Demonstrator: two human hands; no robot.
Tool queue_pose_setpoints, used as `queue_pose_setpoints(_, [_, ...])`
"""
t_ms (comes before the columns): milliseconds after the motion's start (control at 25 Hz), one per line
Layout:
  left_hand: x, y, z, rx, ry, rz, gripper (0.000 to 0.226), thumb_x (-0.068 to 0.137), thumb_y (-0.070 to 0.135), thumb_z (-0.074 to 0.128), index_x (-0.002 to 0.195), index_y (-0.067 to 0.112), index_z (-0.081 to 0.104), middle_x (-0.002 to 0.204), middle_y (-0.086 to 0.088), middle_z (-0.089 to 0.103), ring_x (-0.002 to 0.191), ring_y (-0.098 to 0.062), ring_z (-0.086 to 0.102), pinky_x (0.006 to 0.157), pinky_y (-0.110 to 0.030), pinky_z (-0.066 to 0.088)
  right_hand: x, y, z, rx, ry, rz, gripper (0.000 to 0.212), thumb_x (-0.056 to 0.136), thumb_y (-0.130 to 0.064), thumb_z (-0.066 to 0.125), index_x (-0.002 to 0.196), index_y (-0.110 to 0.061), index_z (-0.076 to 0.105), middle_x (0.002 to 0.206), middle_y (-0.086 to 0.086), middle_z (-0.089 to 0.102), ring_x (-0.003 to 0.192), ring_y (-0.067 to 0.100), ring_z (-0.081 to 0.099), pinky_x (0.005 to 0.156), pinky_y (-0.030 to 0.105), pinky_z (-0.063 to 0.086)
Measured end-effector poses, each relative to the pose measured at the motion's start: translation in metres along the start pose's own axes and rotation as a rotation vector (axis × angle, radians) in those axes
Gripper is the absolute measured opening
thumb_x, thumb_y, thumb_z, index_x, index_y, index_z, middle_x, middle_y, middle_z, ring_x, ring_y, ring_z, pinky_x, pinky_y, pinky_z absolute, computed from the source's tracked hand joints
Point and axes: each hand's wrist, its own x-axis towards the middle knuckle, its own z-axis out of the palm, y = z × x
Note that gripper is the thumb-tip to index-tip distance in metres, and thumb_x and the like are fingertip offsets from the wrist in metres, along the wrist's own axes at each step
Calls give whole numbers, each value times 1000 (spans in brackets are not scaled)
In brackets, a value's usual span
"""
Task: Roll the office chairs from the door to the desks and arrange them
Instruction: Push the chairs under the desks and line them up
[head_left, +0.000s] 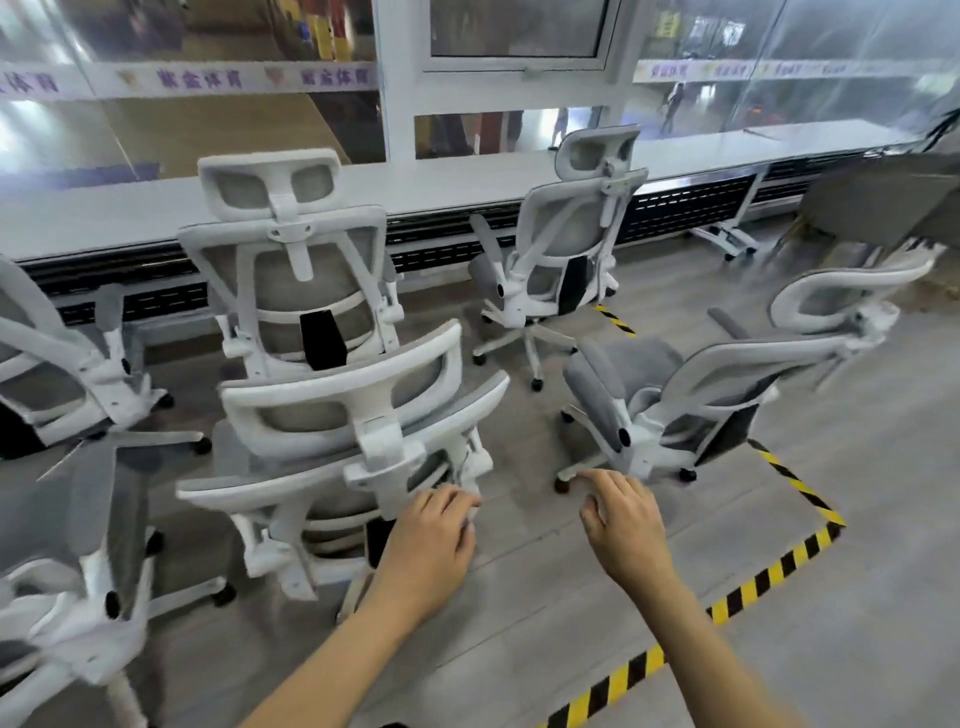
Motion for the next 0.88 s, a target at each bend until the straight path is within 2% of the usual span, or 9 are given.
queue_pose_setpoints(120, [54, 34, 28, 37, 11, -8, 33, 92, 32, 38, 121, 27, 54, 117, 8, 55, 102, -17, 54, 93, -33, 45, 43, 60, -18, -22, 3, -14, 35, 81, -12, 70, 115, -20, 65, 110, -1, 68, 99, 27, 61, 84, 42, 49])
queue_pose_setpoints(320, [158, 49, 72, 119, 49, -112, 47, 91, 35, 35, 135, 25, 47, 137, 3, 51, 119, -22, 51, 103, -41, 41, 141, 144, -30, -120, 4, -4, 37, 79, -10, 72, 115, -15, 65, 108, 7, 66, 98, 36, 60, 82, 47, 48])
queue_pose_setpoints(400, [199, 45, 88, 218, 70, -224, 51, 91, 32, 46, 141, 20, 45, 143, -5, 50, 127, -28, 48, 109, -46, 38, 180, 183, -34, -190, -45, 38, 44, 81, -13, 69, 124, -14, 60, 120, 11, 63, 107, 39, 57, 88, 49, 47])
queue_pose_setpoints(520, [247, 36, 105, 339, 14, -527, 63, 90, 34, 58, 147, 15, 39, 144, -13, 49, 132, -35, 44, 115, -53, 25, 237, 252, -42, -316, -91, 118, 62, 80, -17, 68, 139, -11, 50, 136, 15, 55, 124, 39, 49, 103, 50, 41])
queue_pose_setpoints(560, [255, 32, 109, 387, -30, -630, 64, 90, 38, 58, 147, 14, 39, 140, -13, 52, 129, -36, 47, 114, -54, 24, 253, 275, -45, -347, -104, 149, 67, 80, -20, 69, 143, -10, 47, 140, 16, 52, 130, 39, 46, 108, 50, 36])
queue_pose_setpoints(640, [262, 29, 118, 482, -58, -713, 55, 88, 42, 63, 133, 13, 52, 121, -11, 63, 111, -34, 58, 106, -55, 32, 278, 319, -48, -434, -181, 218, 69, 83, -33, 68, 144, -12, 44, 145, 14, 49, 138, 36, 39, 117, 48, 25])
queue_pose_setpoints(720, [268, 35, 123, 517, -37, -750, 39, 83, 40, 72, 111, 15, 62, 99, -9, 67, 92, -33, 62, 92, -51, 39, 298, 356, -45, -530, -269, 198, 53, 85, -43, 65, 130, -16, 53, 133, 11, 58, 130, 35, 47, 114, 49, 28])
queue_pose_setpoints(800, [278, 44, 127, 553, -67, -872, 35, 85, 46, 67, 108, 20, 61, 101, -4, 66, 95, -29, 60, 87, -46, 36, 312, 382, -41, -535, -250, 99, 33, 80, -37, 74, 101, -15, 61, 105, 12, 67, 105, 38, 61, 97, 50, 42])
queue_pose_setpoints(880, [289, 49, 129, 577, -63, -1008, 30, 88, 44, 60, 108, 22, 60, 104, -2, 66, 100, -28, 58, 87, -45, 34, 320, 393, -35, -503, -216, 38, 28, 77, -31, 80, 89, -16, 59, 90, 10, 64, 91, 37, 61, 82, 45, 40])
